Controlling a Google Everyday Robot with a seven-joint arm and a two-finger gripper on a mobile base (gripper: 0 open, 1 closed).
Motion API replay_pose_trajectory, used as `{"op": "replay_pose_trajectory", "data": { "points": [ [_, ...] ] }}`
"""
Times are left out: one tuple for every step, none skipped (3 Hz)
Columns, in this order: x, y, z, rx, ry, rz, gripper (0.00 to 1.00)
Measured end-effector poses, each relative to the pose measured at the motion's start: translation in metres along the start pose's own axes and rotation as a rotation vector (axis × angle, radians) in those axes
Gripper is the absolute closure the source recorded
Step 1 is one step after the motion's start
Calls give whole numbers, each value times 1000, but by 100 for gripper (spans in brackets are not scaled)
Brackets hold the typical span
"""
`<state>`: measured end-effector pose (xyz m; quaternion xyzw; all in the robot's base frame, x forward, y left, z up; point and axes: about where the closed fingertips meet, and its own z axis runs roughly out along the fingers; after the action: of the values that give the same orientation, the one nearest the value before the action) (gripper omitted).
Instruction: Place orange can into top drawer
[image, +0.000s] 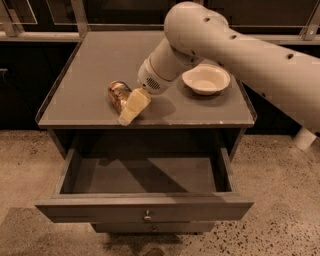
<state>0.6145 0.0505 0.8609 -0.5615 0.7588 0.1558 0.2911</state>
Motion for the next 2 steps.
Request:
{"op": "replay_pose_trajectory", "data": {
  "points": [
    [1, -2, 13, -10, 7, 38, 0],
    [-1, -4, 18, -9, 9, 57, 0]
  ]
}}
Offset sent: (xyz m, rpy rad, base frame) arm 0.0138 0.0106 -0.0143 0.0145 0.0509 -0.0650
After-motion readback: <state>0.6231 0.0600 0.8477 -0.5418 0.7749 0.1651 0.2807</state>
